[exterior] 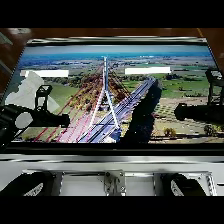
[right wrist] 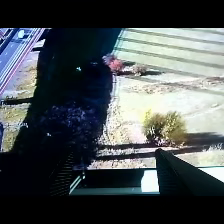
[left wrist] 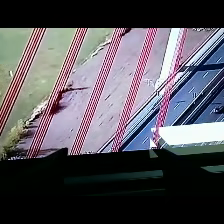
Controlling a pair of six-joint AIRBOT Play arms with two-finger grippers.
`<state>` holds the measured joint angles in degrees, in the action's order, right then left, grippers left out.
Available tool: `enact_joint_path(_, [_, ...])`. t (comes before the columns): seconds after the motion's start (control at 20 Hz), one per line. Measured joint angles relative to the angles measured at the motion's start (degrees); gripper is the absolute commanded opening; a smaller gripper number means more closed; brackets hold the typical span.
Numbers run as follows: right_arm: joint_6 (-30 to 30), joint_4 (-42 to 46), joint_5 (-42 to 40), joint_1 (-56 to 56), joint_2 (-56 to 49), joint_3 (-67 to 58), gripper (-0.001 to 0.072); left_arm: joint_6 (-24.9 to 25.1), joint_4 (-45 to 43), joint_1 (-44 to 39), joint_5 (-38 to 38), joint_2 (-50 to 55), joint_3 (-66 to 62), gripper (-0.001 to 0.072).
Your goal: Fold the shirts.
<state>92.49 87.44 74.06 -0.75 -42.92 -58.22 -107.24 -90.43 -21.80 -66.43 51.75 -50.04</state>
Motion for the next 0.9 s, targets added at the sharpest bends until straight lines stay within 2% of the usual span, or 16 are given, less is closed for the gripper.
enact_joint_path(0.9, [1.51, -4.87, -4.11, -0.02, 0.0, 0.0, 0.0636, 0.0, -0.02, 0.0, 0.0, 0.0, 0.0, 0.0719])
